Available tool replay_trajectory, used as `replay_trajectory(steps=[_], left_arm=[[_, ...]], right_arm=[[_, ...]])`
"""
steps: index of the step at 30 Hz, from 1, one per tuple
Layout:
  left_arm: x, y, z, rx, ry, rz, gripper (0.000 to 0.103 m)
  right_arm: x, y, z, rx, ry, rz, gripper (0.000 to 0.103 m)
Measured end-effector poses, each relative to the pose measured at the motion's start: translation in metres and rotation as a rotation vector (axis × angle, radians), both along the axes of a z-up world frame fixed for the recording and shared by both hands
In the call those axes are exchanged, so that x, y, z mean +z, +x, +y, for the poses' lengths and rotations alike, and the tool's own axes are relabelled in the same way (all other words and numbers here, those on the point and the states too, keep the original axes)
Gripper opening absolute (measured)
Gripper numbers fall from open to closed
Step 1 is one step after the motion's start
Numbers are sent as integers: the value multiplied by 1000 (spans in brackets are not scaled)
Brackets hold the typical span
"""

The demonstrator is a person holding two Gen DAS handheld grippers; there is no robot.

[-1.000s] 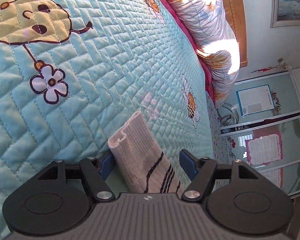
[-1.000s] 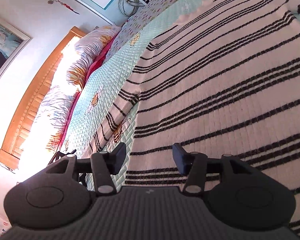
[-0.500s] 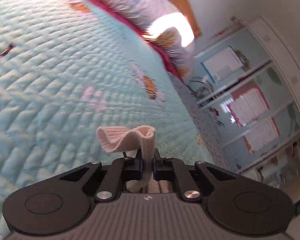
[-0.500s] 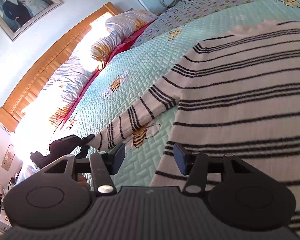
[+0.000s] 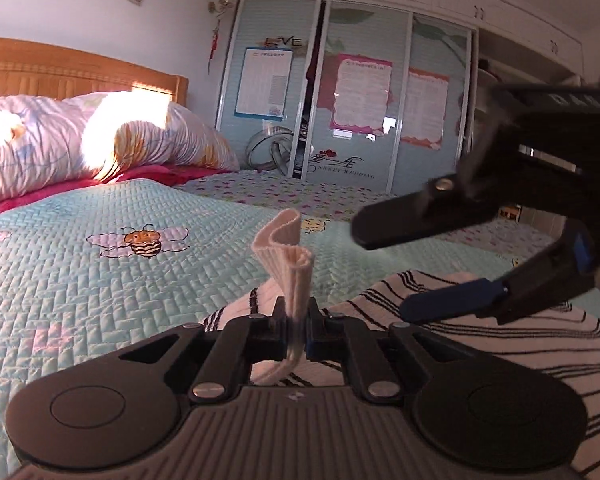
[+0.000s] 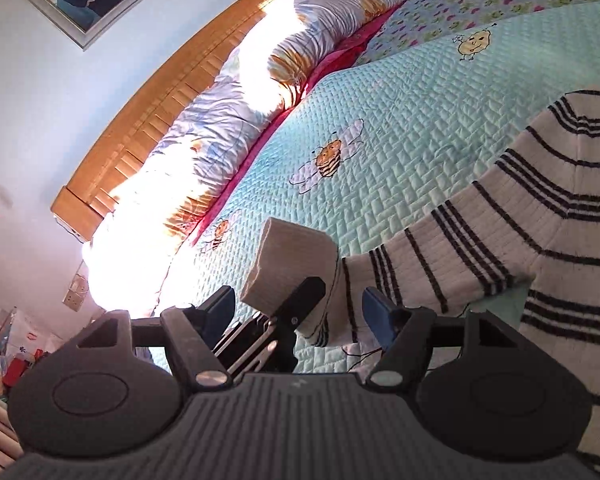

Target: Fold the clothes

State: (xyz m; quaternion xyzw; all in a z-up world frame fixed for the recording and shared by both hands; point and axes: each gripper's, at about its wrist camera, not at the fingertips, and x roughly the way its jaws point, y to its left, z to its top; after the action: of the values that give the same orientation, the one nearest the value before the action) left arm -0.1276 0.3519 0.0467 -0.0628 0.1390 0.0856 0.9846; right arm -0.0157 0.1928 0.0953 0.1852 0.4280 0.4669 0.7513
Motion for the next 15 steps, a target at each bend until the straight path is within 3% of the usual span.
replay_trajectory(steps=[8,12,15], left_arm=[[-9,8,-23,-54,194,52,7],[-12,11,-25,-69,229,66,7],[-16,14,-26,-75,250,90,7]], right_arm=[[-7,9,19,25,-79,41,72],[-20,23,21,-1,-140,123,72],[-34,31,19,-13,-128,226,71]])
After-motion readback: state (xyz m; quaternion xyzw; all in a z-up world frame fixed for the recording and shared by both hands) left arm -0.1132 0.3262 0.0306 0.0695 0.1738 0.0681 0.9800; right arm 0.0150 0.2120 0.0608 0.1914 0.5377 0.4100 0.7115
